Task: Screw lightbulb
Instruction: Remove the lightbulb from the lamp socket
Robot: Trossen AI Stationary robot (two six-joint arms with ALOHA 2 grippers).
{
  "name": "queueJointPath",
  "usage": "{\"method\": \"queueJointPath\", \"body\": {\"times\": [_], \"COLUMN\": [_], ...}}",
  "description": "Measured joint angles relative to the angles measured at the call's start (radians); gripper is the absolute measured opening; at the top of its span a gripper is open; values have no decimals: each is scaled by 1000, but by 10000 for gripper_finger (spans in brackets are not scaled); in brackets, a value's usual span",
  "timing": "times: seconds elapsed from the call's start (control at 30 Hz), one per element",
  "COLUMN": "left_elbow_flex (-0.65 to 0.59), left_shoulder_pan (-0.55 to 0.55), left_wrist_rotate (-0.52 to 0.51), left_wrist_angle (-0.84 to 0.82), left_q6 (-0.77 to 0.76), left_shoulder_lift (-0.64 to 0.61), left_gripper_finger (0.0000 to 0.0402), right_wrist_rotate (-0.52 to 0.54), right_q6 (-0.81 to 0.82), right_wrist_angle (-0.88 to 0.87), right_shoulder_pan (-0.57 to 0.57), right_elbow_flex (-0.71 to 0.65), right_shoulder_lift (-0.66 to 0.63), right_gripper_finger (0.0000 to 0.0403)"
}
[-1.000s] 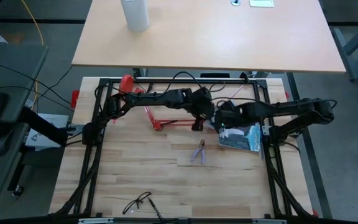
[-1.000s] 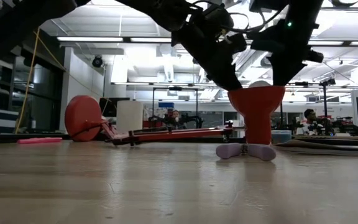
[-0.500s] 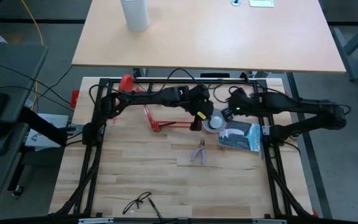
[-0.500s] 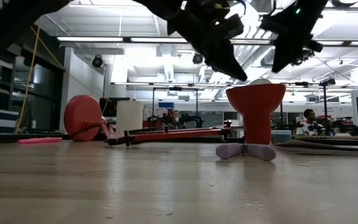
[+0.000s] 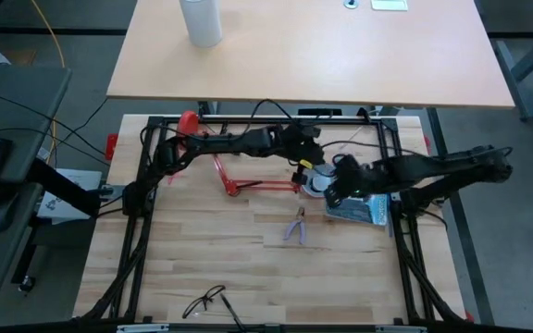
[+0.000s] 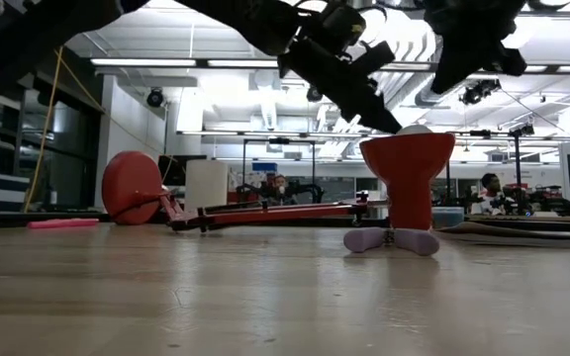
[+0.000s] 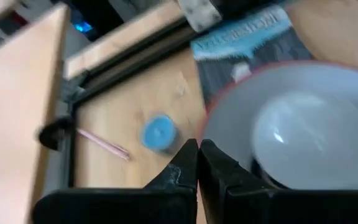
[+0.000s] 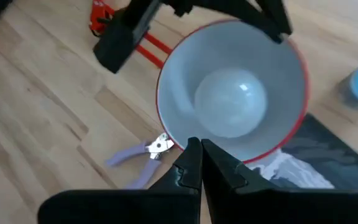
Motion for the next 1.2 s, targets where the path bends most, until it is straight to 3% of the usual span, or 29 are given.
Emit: {"method": "queueJointPath", "body": {"times": [0.27, 0.63, 0.97, 1.2], "left_elbow_flex": [1, 0, 3, 6], "left_shoulder_pan": [-26, -46, -44, -42], "left_wrist_rotate": [4, -1, -8, -22], "left_wrist_angle": [24, -13, -79, -171], "left_q6": [34, 33, 14, -108], "left_shoulder_lift": [30, 60, 59, 43], "left_gripper_finger": [0, 0, 0, 0], "right_wrist_rotate": [9, -10, 17, 64], "right_q6": [20, 24, 38, -19], "right_wrist_angle": [71, 98, 23, -27], "right_shoulder_pan": [6, 3, 0, -41], "right_elbow_flex": [0, 0, 2, 0], "right_shoulder_lift": [149, 235, 250, 222], "right_gripper_finger": [0, 0, 0, 0]}}
